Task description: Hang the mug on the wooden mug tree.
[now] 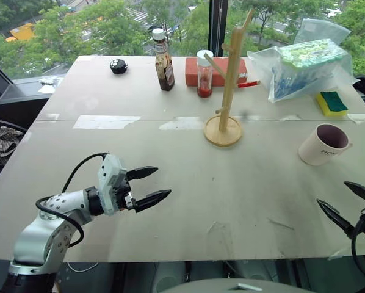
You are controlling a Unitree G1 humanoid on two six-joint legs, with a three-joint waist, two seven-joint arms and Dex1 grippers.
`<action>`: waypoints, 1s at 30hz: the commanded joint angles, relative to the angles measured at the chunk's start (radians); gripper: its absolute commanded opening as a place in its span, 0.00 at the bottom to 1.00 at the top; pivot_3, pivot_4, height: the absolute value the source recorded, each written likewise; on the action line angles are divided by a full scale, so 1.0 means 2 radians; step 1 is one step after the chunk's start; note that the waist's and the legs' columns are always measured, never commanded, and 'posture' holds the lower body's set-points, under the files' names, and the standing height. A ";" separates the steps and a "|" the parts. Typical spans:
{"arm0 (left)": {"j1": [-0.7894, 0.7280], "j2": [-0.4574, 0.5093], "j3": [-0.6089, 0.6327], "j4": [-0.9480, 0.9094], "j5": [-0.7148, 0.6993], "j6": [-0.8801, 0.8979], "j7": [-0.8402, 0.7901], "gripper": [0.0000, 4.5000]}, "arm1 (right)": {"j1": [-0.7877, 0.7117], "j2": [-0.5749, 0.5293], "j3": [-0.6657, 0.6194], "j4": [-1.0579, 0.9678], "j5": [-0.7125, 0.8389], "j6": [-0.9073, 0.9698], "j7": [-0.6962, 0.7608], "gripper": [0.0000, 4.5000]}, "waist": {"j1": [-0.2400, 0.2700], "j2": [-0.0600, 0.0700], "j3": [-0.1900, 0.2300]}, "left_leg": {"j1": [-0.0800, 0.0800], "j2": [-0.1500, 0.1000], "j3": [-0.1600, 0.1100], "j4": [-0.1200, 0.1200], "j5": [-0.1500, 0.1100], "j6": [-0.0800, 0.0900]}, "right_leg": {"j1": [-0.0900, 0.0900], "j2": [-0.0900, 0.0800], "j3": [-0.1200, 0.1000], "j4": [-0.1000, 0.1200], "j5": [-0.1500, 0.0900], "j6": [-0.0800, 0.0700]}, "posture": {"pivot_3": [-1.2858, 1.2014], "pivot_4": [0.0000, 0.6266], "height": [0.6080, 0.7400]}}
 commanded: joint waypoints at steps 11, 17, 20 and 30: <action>-0.089 -0.032 -0.017 -0.045 -0.112 -0.023 -0.111 1.00 | -0.112 0.029 -0.015 0.119 -0.059 -0.010 -0.126 0.99 | -0.001 0.000 -0.001 | 0.000 0.000 0.000 0.000 0.001 -0.002 | 0.000 0.001 0.000 0.000 0.000 0.000 | 0.52 0.24 1.00; -0.117 -0.029 -0.047 -0.080 -0.130 0.008 -0.097 1.00 | -0.202 -0.001 -0.004 0.213 -0.056 -0.008 -0.133 0.99 | -0.003 0.000 -0.001 | 0.001 -0.001 0.001 0.000 0.001 -0.002 | 0.000 0.000 0.002 0.001 0.000 0.000 | 0.52 0.24 1.00; -0.121 -0.040 -0.048 -0.092 -0.137 0.011 -0.070 1.00 | -0.233 -0.008 0.004 0.243 -0.056 -0.011 -0.131 0.99 | -0.002 0.001 -0.001 | 0.001 -0.001 0.000 0.000 0.001 -0.002 | 0.000 0.001 0.002 0.001 0.000 0.000 | 0.52 0.24 1.00; -0.026 -0.056 -0.028 -0.240 -0.178 0.000 0.030 1.00 | -0.313 -0.025 0.039 0.309 -0.057 -0.009 -0.115 0.99 | -0.001 0.001 -0.001 | 0.000 -0.001 0.000 0.000 0.001 -0.002 | -0.001 0.000 0.003 0.000 0.000 0.000 | 0.52 0.24 1.00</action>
